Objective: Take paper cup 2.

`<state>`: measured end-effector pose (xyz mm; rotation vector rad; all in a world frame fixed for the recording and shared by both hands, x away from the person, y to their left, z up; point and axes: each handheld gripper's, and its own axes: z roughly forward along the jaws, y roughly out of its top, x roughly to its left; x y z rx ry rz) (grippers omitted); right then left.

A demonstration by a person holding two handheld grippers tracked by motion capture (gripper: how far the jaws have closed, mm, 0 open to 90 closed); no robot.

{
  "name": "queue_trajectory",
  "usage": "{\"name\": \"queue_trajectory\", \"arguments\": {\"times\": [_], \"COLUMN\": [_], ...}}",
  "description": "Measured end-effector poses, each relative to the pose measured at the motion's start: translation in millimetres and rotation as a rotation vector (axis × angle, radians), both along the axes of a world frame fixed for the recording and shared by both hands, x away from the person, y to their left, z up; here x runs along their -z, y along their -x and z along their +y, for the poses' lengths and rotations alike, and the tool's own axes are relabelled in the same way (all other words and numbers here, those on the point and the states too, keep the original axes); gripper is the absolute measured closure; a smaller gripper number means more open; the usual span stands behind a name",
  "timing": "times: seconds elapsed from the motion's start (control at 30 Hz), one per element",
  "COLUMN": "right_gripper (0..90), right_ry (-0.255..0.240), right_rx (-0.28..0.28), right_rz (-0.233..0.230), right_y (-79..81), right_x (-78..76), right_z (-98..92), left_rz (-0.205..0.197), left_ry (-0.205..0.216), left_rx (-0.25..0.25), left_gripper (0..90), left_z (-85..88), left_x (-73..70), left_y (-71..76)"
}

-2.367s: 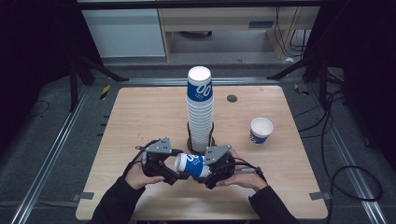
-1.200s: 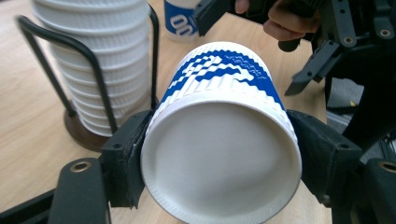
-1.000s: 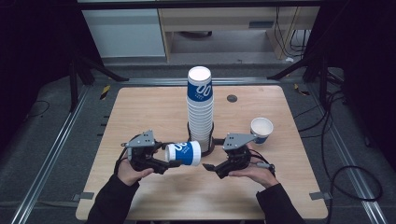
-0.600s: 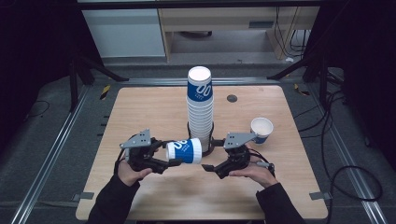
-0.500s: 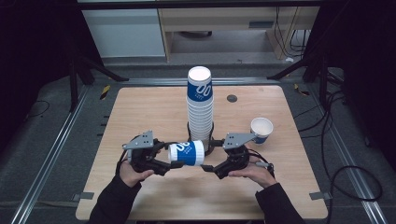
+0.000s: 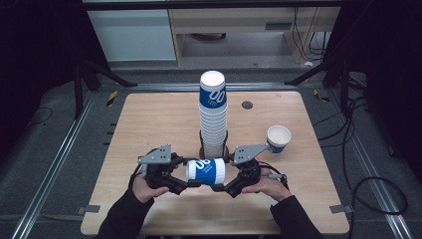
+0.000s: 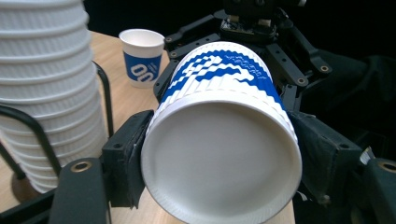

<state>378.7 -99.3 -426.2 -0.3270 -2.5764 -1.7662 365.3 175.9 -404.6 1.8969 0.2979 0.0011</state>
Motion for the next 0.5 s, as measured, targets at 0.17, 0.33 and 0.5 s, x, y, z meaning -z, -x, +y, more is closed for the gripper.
{"name": "queue_trajectory", "arguments": {"times": [0.17, 0.33, 0.5], "right_gripper": [11.3, 13.1, 15.4], "right_ry": [0.009, 0.010, 0.004], "right_rx": [-0.020, -0.028, -0.026], "right_rz": [-0.002, 0.003, 0.002], "right_y": [1.6, 1.4, 1.5], "right_x": [0.9, 1.6, -0.6], "right_z": [1.6, 1.4, -1.3], "left_rz": [0.002, 0.015, 0.018], "left_ry": [-0.019, -0.016, -0.029], "left_rx": [0.012, 0.014, -0.014], "left_gripper": [26.4, 26.2, 21.0], "left_z": [-3.0, -2.1, -1.9], "left_x": [1.6, 1.5, 0.6], "left_y": [0.8, -0.2, -0.1]}}
